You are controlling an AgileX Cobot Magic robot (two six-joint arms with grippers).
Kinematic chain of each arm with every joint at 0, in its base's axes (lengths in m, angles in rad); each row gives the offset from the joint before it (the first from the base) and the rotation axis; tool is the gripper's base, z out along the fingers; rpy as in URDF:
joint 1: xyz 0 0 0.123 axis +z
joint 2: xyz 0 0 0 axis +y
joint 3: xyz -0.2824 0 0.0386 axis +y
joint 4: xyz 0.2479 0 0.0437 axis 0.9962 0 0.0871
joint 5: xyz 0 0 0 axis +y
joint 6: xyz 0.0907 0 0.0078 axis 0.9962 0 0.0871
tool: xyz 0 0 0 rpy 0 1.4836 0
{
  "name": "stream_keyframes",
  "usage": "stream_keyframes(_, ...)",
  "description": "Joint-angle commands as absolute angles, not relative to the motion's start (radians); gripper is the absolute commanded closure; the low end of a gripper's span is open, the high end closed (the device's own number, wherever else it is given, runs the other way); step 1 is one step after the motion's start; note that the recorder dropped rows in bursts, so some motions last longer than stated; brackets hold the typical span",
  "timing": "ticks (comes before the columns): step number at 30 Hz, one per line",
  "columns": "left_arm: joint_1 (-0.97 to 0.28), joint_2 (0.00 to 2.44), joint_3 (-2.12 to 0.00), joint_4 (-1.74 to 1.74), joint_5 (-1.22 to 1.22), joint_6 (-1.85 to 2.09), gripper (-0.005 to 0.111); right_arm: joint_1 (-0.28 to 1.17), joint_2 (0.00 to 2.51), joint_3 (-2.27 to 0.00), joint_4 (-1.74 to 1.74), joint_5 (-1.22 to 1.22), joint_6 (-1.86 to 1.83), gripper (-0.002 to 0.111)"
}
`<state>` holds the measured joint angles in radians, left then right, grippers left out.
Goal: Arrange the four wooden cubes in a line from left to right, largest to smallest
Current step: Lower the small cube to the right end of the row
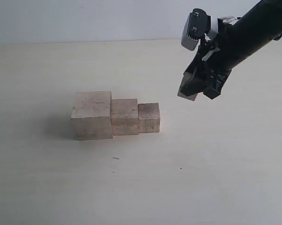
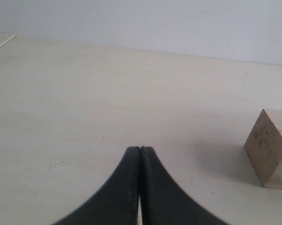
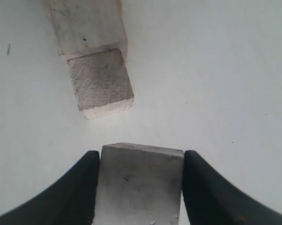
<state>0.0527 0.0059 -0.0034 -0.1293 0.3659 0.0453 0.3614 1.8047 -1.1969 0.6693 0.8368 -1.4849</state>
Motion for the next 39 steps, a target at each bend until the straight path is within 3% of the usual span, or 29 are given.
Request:
stream_keyframes(1, 0.048, 0.000, 0.000, -0.130, 0.357, 0.044, 0.107, 0.356, 1.804, -1.191, 0.711, 0.789, -1.469, 0.108)
stream_keyframes(21, 0.048, 0.000, 0.000, -0.130, 0.357, 0.044, 0.107, 0.356, 2.031, -1.191, 0.834, 0.866, -1.631, 0.107)
stream_keyframes(33, 0.048, 0.000, 0.000, -0.130, 0.357, 0.044, 0.107, 0.373, 2.039, -1.191, 0.855, 0.865, -1.683, 0.093)
stream_keyframes(39, 0.048, 0.000, 0.000, -0.130, 0.357, 0.044, 0.107, 0.373, 2.039, -1.191, 0.856, 0.856, -1.682, 0.069)
